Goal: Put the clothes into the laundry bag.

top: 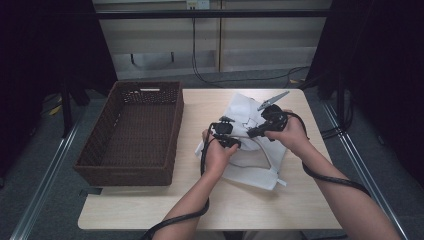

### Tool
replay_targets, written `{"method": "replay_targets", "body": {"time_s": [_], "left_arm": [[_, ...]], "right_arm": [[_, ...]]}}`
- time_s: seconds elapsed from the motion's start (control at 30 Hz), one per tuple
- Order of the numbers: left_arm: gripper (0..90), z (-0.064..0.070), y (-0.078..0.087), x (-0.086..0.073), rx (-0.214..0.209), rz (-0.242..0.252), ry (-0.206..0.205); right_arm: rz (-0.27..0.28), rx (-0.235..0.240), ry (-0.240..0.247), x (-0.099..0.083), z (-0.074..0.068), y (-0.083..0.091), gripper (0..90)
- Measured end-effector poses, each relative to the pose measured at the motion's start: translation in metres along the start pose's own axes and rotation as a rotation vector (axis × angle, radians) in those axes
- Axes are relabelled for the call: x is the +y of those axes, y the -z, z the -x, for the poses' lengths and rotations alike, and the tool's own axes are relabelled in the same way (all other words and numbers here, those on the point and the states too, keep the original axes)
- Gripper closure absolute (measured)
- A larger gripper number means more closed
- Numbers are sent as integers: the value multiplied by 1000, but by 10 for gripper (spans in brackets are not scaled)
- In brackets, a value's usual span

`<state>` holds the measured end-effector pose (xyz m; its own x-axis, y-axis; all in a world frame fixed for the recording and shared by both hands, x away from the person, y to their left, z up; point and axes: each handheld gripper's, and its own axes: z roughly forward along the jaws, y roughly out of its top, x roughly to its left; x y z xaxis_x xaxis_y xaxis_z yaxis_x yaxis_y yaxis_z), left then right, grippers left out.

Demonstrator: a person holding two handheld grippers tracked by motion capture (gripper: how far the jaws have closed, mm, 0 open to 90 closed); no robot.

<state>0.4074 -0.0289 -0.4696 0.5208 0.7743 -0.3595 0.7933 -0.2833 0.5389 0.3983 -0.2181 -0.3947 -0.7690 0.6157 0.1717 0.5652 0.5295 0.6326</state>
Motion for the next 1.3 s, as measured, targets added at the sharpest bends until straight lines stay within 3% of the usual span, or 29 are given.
{"method": "replay_targets", "body": {"time_s": [0.23,0.37,0.4,0.57,0.7,0.93,1.1,1.17,1.3], "left_arm": [[629,-4,9,-5,7,-45,-33],[527,-4,15,-5,3,-58,-29],[514,-6,18,-5,4,-73,-46],[496,-5,25,-7,3,-82,-57],[611,1,31,-11,-26,-138,-42],[863,5,29,-11,-39,-116,-46],[900,6,19,-13,-42,-90,-32],[900,8,17,-14,-36,-84,-49],[900,10,14,-14,-42,-38,-43]], "right_arm": [[2,-2,-4,0,1,2,899],[0,-1,-3,0,1,1,898],[-1,-3,-5,0,1,1,898],[-2,0,-7,0,1,1,898],[-3,-2,-6,0,1,1,899],[-4,-3,-9,0,1,0,898],[-6,-7,-4,1,0,0,898],[-5,-5,-7,0,1,1,898],[4,-1,-9,0,2,2,898]]}}
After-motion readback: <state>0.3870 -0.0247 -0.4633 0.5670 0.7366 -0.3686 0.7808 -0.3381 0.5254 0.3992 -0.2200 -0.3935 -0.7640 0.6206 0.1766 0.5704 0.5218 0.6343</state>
